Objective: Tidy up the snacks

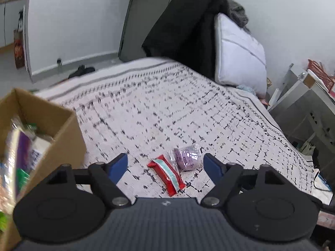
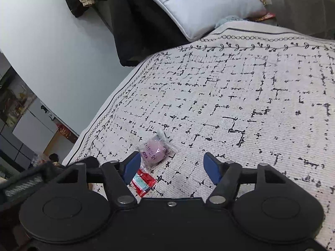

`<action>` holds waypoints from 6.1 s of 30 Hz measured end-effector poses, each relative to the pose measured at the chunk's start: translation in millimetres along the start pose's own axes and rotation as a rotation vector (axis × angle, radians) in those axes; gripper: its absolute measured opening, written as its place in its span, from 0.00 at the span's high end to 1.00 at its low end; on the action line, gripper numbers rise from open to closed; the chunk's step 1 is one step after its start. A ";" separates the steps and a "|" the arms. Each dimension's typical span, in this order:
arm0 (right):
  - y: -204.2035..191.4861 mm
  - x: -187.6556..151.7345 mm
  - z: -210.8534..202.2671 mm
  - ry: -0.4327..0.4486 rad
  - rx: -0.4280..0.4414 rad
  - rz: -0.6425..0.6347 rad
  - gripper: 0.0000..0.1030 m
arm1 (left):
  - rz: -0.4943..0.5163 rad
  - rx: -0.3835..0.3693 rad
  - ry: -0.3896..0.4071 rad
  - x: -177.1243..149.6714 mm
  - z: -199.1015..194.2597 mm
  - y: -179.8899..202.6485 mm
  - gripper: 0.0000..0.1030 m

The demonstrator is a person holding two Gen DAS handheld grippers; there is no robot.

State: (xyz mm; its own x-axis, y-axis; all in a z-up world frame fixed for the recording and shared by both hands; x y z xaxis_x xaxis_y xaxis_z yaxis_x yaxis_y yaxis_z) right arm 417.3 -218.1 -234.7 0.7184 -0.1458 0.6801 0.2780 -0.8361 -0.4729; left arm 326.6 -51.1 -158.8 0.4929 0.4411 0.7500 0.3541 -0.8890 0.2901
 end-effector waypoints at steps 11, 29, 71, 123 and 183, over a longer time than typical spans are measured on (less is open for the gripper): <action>5.7 9.6 23.7 -0.006 0.005 0.027 0.39 | -0.099 0.023 -0.104 -18.8 54.0 -0.6 0.43; -28.9 0.4 65.9 -0.056 0.041 -0.130 0.37 | -0.123 0.118 -0.180 -23.3 62.4 -35.0 0.78; -103.9 -22.7 -51.0 -0.049 0.005 -0.212 0.89 | -0.143 -0.062 0.009 43.4 -123.1 -85.0 0.78; -209.9 -41.0 -50.7 -0.108 0.058 -0.308 0.70 | -0.422 0.248 -0.021 39.7 -119.0 -208.4 0.47; -227.5 -57.3 -216.1 0.049 -0.041 -0.252 0.00 | -0.109 0.074 0.014 59.3 -271.1 -155.0 0.00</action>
State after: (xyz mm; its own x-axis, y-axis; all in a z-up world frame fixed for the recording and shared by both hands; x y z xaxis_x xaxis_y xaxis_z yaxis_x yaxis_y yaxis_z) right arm 175.1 -133.8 -45.0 0.5972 0.0454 0.8008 0.4181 -0.8697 -0.2625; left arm 85.5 79.6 1.8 0.4376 0.5326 0.7245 0.4628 -0.8242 0.3263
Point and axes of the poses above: each gripper's, at about its wrist camera, not at the fingertips, and z roughly the way its jaws point, y to its right, x to its top, the point moved 5 cm from there along z, roughly the way its jaws point, and after that the axes turned 6 degrees about y, right-handed, at the moved point
